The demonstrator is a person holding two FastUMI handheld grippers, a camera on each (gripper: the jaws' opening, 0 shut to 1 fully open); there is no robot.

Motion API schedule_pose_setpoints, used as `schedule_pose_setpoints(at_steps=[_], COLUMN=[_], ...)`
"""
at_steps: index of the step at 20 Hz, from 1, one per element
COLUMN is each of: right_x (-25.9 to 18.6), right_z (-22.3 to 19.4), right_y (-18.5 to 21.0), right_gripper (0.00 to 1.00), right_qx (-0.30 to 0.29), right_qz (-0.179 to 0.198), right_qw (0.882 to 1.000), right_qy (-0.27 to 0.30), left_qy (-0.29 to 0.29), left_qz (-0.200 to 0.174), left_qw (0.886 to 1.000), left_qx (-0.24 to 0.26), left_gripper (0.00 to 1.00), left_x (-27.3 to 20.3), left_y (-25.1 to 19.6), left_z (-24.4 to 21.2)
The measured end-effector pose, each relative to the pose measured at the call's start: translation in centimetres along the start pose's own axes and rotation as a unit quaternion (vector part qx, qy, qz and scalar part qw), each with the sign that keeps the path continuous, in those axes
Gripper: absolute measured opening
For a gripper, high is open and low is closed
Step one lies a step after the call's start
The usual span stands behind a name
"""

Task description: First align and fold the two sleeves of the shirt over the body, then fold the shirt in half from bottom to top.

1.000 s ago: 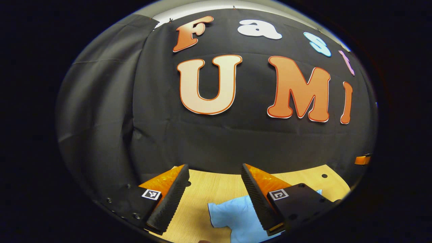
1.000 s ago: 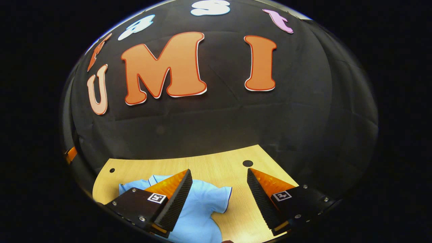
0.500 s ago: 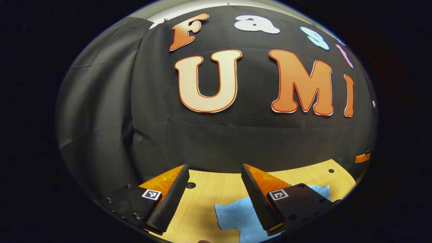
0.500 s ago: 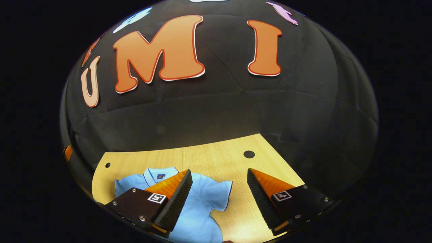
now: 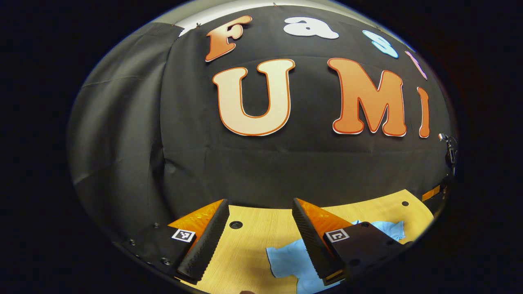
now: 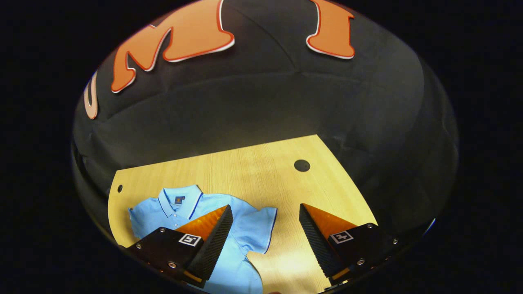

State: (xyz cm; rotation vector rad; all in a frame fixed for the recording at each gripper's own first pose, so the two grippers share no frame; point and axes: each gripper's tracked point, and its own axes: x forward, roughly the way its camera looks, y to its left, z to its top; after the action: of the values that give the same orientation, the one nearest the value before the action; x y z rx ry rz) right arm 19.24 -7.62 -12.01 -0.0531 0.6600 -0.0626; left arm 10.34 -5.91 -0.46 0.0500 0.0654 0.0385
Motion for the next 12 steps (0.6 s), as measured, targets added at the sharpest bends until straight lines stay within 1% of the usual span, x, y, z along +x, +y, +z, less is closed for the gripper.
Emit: schedule_pose_setpoints(at_steps=[3,5,6,11,12], right_x=[2.5,4.4,5.0,8.3,8.7], right_z=[-2.2,-3.1,-3.6,-7.1,-7.9], right_y=[-0.4,-1.0,-1.2,-0.8,-0.8], right_gripper=[0.99,0.99,0.99,0.99,0.99], right_qx=[0.001,-0.011,-0.013,-0.023,-0.025], right_qz=[-0.006,-0.017,-0.02,-0.017,-0.016], right_qw=[0.998,0.997,0.996,0.986,0.984], right_qy=[0.058,0.079,0.09,0.162,0.178], left_qy=[0.001,0.006,0.009,0.026,0.027], left_qz=[0.004,0.008,0.01,0.018,0.02], left_qw=[1.0,1.0,1.0,0.999,0.999], left_qx=[0.001,0.0,-0.003,-0.019,-0.018], left_gripper=[1.0,0.97,1.0,1.0,0.98], left_x=[0.1,0.4,0.5,0.5,0.6], left_y=[0.7,1.1,1.2,2.0,2.1], left_z=[-0.2,-0.5,-0.7,-2.2,-2.3])
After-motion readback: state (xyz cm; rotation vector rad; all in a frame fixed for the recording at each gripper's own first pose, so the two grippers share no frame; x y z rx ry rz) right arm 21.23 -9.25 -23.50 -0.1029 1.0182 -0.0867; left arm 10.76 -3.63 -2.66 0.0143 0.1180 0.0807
